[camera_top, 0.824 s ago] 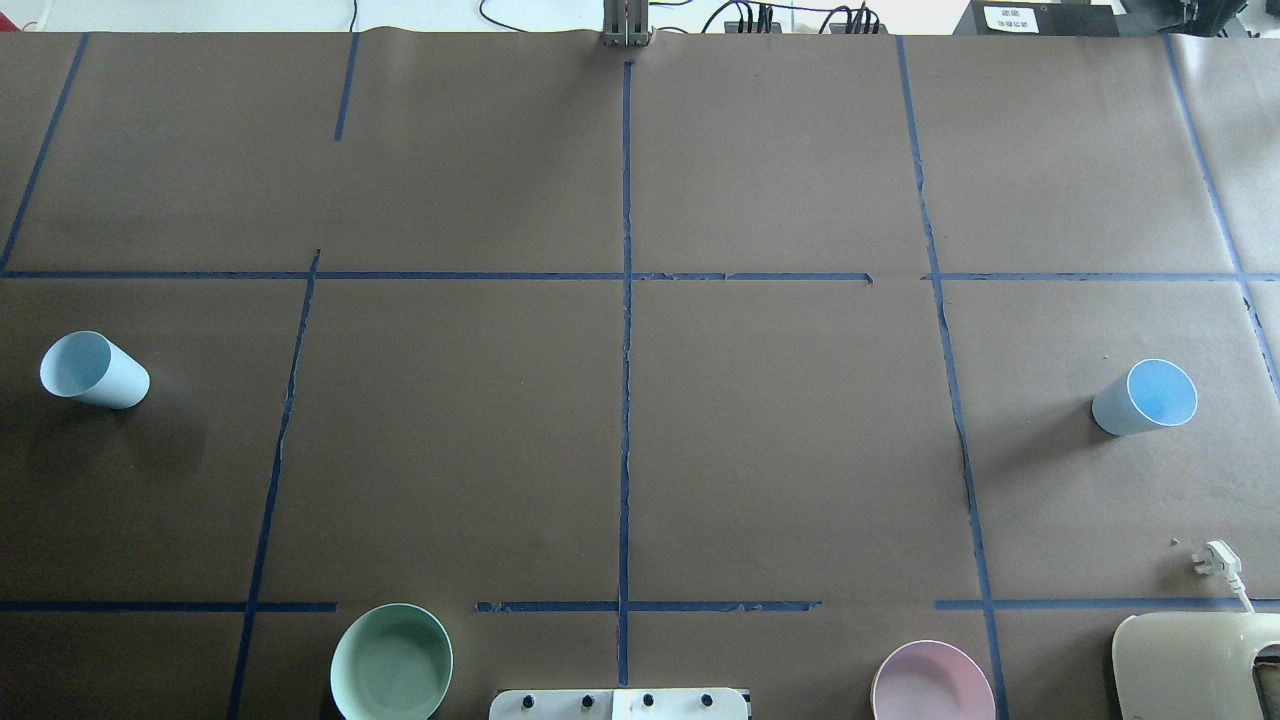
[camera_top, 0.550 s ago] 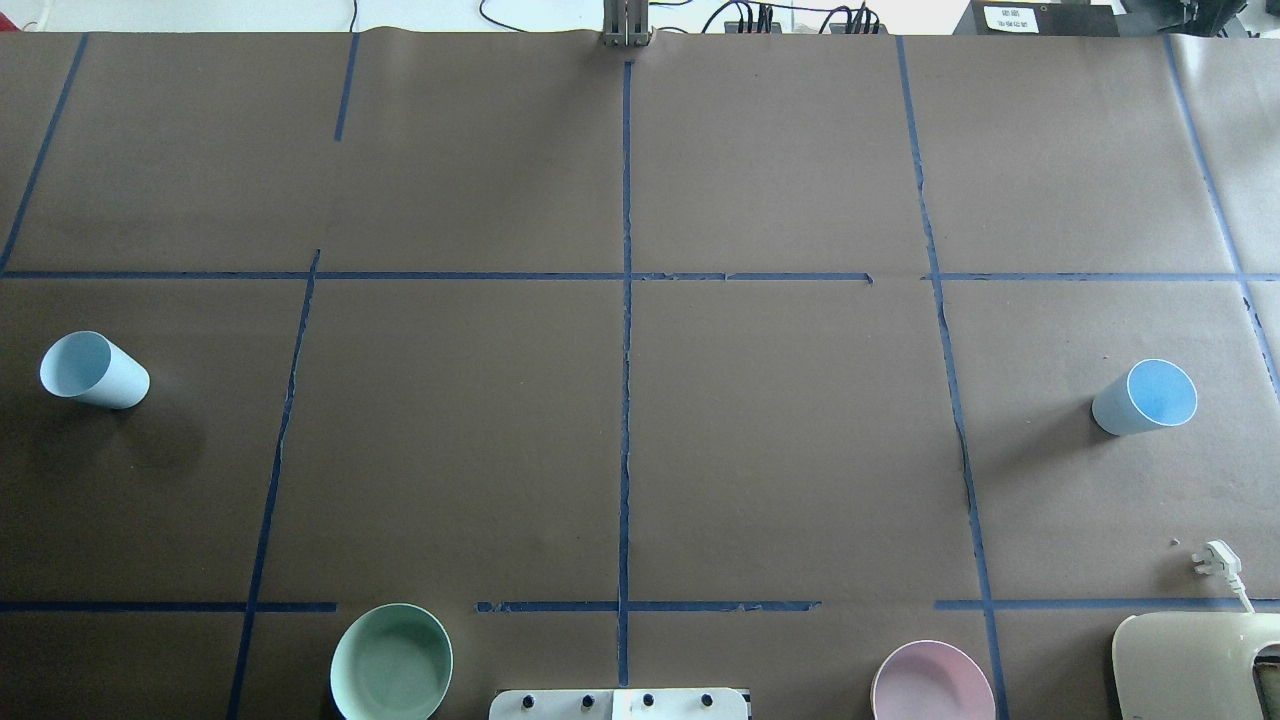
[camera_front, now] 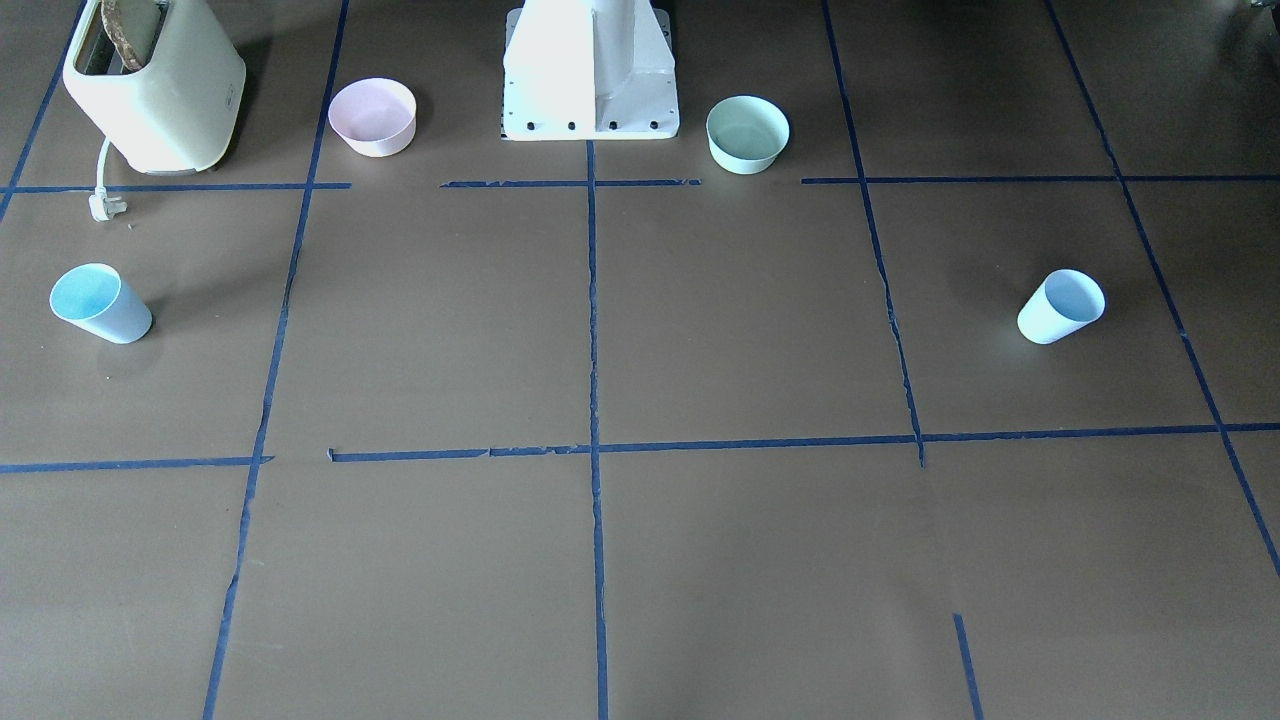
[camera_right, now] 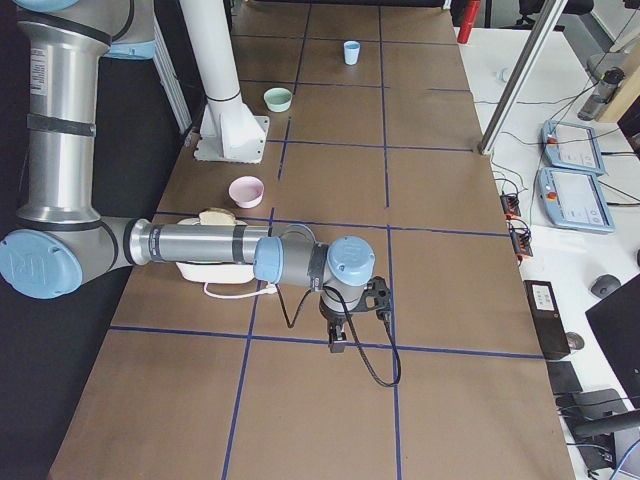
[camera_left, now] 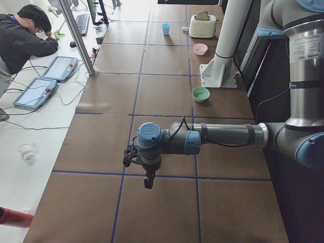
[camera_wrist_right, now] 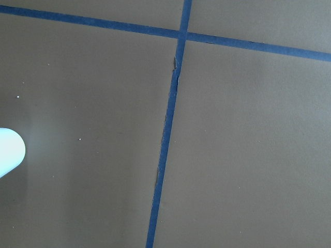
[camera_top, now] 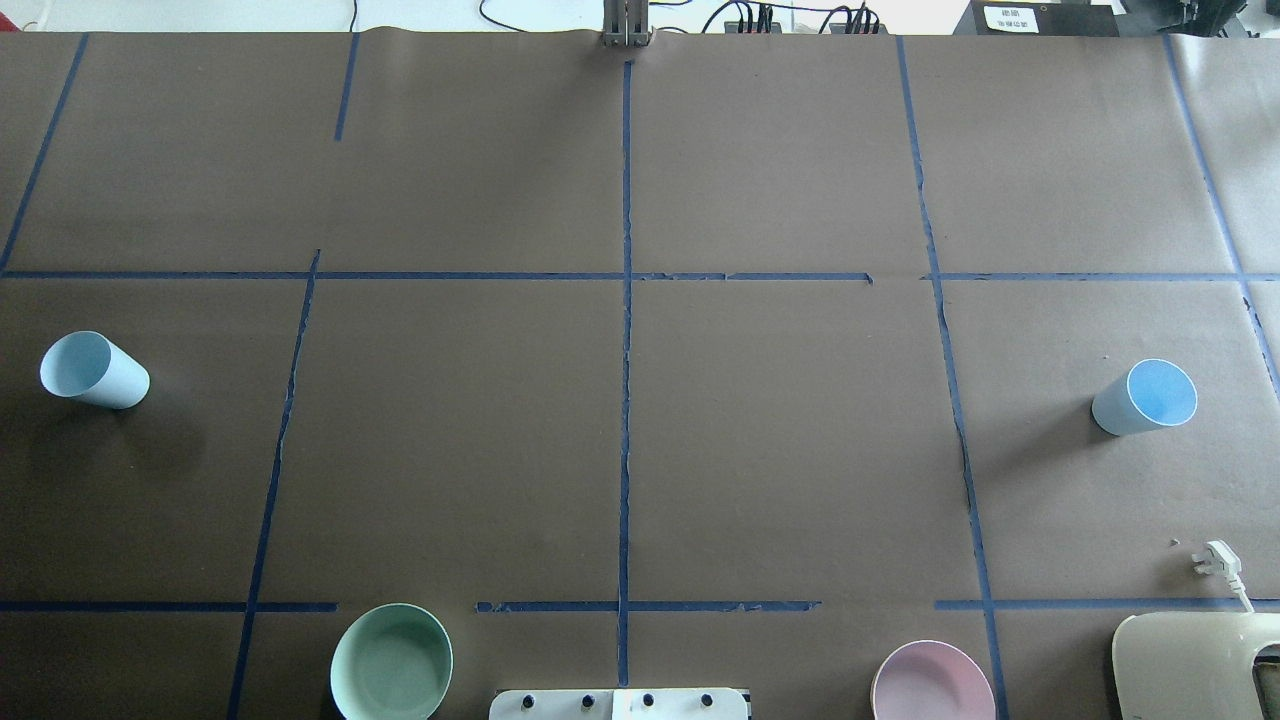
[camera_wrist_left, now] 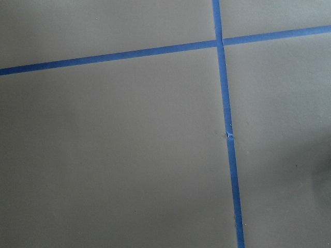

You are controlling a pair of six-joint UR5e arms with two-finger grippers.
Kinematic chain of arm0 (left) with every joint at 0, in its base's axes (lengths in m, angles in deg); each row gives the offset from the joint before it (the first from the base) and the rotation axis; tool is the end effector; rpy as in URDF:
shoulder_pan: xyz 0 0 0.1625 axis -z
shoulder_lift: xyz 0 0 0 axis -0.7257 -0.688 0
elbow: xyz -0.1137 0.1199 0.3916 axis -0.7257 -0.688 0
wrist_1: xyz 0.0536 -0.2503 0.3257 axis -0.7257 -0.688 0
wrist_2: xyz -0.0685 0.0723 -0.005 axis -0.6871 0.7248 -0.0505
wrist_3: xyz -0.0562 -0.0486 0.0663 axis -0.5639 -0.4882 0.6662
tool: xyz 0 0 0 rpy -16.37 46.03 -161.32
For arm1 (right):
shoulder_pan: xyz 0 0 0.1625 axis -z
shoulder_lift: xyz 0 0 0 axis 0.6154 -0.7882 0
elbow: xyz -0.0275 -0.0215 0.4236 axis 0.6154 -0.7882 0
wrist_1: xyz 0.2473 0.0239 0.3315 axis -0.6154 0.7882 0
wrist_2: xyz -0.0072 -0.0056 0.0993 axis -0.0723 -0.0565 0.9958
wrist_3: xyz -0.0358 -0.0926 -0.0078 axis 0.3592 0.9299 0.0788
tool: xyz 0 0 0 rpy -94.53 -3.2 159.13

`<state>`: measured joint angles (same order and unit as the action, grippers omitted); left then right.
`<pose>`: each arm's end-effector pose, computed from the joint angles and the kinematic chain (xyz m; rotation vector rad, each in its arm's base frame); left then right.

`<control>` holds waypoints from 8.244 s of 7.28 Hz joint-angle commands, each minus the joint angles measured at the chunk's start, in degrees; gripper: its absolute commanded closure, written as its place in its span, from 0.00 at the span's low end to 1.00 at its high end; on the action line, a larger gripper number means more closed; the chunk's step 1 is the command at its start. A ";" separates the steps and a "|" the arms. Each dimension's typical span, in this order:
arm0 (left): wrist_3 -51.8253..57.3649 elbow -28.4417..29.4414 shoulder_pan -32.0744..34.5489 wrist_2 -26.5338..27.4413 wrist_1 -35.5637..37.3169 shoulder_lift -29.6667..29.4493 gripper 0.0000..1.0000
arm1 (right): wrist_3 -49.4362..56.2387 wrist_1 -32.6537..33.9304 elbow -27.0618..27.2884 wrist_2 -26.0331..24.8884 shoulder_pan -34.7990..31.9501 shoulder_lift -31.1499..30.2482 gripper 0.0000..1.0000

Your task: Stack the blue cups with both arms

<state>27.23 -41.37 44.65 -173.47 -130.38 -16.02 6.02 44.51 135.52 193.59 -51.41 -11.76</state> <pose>-0.0763 -0.4456 0.6416 0.1401 0.7179 0.1470 0.0591 -0.4331 0.6548 -0.0141 -0.7801 -0.1705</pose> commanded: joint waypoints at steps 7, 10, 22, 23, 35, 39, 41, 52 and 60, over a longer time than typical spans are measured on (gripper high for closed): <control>-44.28 1.25 -24.08 -1.45 -32.11 1.32 0.00 | 0.03 0.00 0.28 0.44 0.00 0.02 0.00; -50.06 2.65 -27.02 3.04 -33.38 0.79 0.00 | 0.03 0.00 0.28 0.44 0.00 0.02 0.00; -54.28 2.23 -33.43 -0.91 -30.49 -5.34 1.00 | 0.29 0.00 0.20 0.44 0.00 -0.33 0.00; -54.37 1.78 -33.43 -0.82 -27.35 -10.32 1.00 | 0.20 0.00 0.28 0.44 0.00 -0.33 0.00; -93.48 13.56 -61.30 24.14 -5.34 -53.27 1.00 | 0.03 0.00 0.02 0.44 0.00 -0.25 0.00; -93.30 13.03 -62.00 24.14 -5.52 -52.74 0.00 | 0.12 0.00 0.02 0.44 0.00 -0.25 0.00; -88.23 8.75 -60.08 23.53 -0.64 -52.47 0.00 | 0.03 0.00 0.02 0.44 0.00 -0.25 0.00; 4.64 5.79 -4.75 -2.47 5.73 -9.43 0.00 | -5.04 -9.04 0.28 0.88 3.16 0.54 0.00; 1.44 4.24 1.02 -6.01 4.41 -3.43 0.00 | -45.06 -34.63 3.18 -3.66 24.59 -2.35 0.00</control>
<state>28.69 -37.04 45.66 -179.38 -125.92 -19.40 -37.45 10.75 138.68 192.44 -30.09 -13.69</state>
